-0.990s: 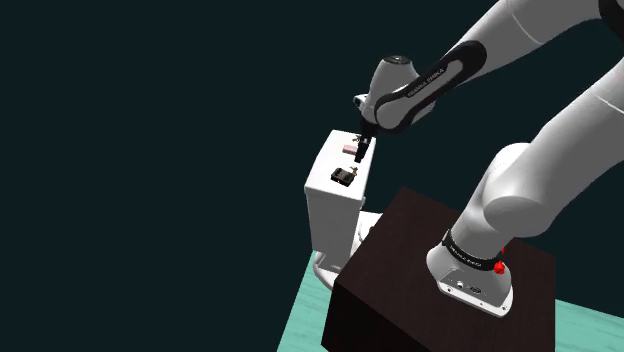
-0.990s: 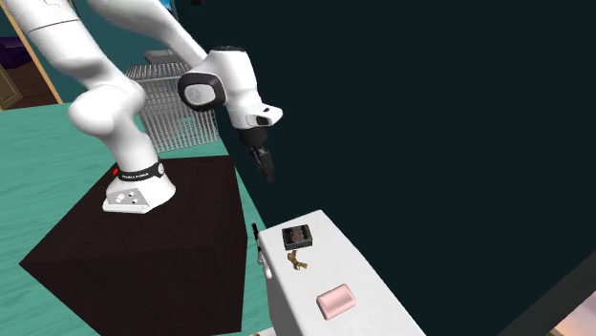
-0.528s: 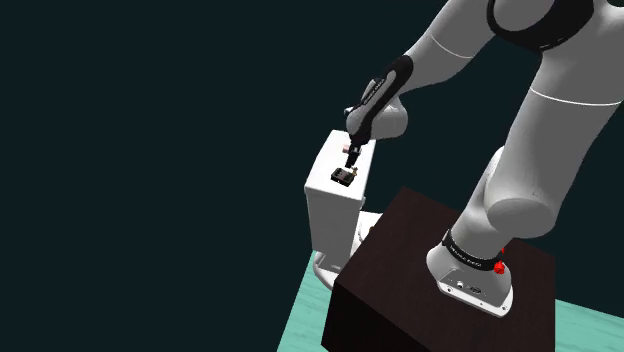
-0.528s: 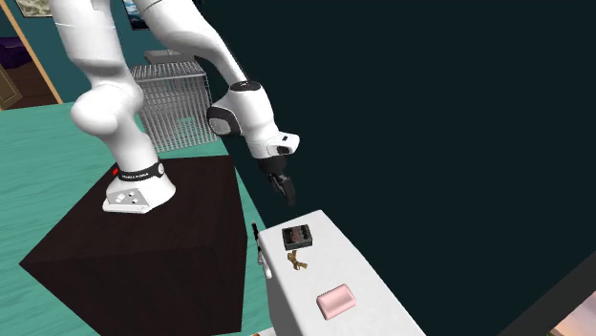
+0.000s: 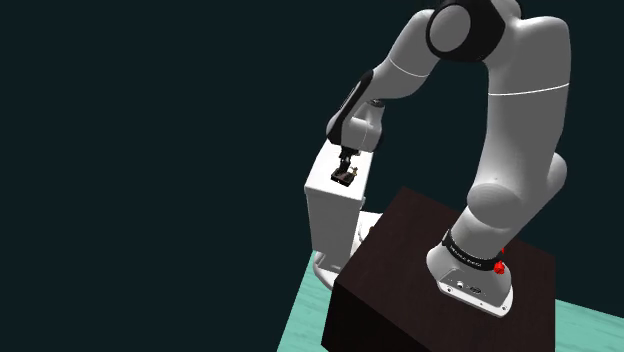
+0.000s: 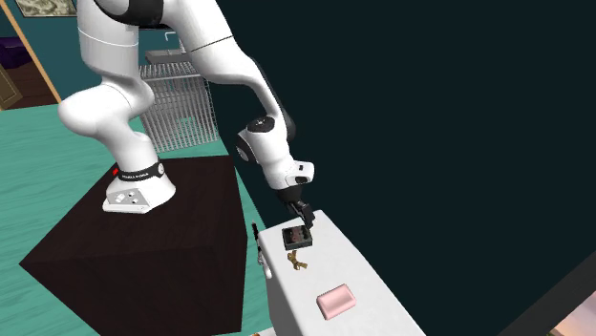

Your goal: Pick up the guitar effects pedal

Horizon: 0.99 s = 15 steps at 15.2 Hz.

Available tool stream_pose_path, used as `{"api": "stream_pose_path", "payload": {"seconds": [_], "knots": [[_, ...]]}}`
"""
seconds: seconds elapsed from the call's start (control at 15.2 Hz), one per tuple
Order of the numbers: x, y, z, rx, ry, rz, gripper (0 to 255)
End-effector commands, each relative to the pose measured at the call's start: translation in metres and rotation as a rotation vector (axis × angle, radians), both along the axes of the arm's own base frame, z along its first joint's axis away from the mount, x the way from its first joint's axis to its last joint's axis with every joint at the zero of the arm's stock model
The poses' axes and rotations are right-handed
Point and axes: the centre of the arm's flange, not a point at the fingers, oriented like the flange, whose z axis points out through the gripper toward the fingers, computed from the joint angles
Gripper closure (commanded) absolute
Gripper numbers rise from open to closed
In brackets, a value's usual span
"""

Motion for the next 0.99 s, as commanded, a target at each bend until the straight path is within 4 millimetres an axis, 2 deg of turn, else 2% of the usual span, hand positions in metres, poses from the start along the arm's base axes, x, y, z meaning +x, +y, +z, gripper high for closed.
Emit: {"api": "stream_pose_path", "payload": {"seconds": [0.0,0.33,0.46,0.53,0.92], "knots": [[0.003,-0.002,-0.013,0.001,-0.004,0.005,0],[0.003,-0.002,-0.040,0.001,-0.004,0.005,0],[0.003,-0.002,-0.043,0.001,-0.004,0.005,0],[0.003,-0.001,-0.043,0.001,-0.004,0.005,255],[0.003,-0.002,-0.043,0.001,-0.004,0.005,255]]}}
